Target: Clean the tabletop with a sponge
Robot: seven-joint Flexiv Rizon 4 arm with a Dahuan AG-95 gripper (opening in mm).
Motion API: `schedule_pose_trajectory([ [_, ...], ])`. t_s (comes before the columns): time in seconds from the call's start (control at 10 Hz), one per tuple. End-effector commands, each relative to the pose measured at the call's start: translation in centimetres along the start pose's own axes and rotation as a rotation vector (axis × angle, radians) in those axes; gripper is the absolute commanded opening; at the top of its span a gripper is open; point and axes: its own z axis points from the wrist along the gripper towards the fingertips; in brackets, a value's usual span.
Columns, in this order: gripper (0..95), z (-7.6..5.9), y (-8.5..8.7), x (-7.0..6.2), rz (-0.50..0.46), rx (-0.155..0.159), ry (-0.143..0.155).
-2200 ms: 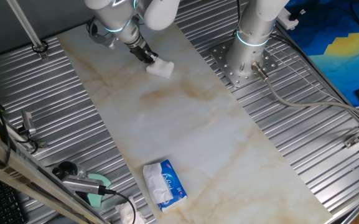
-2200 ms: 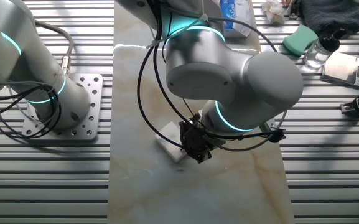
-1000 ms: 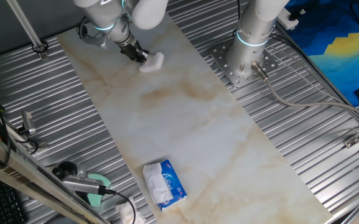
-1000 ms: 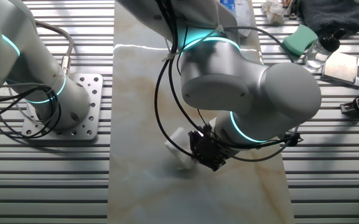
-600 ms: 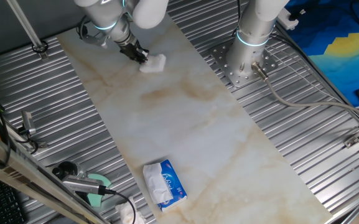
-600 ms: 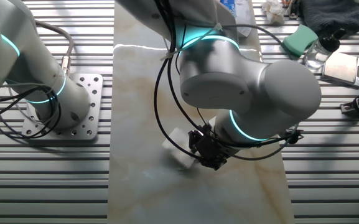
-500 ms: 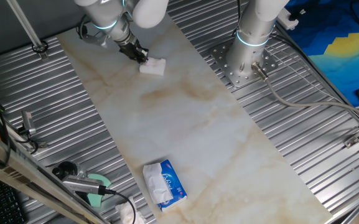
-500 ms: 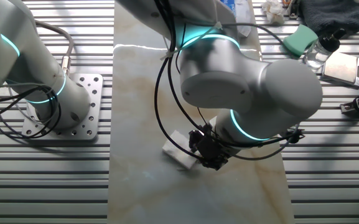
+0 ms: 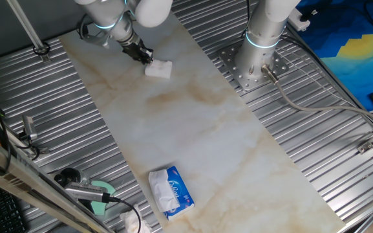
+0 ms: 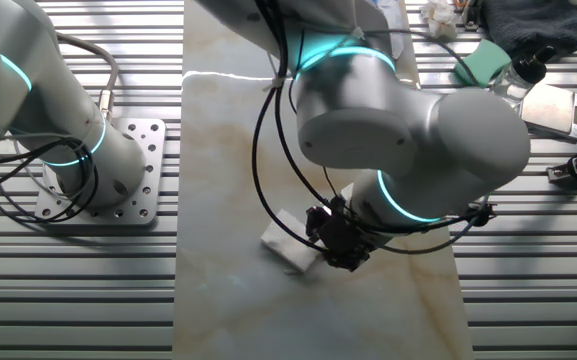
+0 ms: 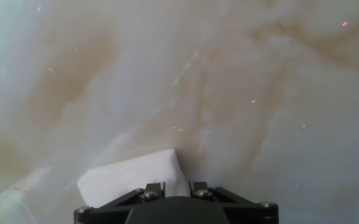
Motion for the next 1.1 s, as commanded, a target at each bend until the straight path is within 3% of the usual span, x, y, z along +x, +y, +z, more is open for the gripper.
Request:
schedule_pose_trajectory([
  [0.1,0.0,0.2,0.5,0.1,0.056,-0.008,-0.002],
  [0.6,0.0,1.1,2.2,0.6,0.148,-0.021,-0.008],
  [1.1,0.0,1.4,2.5,0.6,0.154,-0.027,-0.01],
])
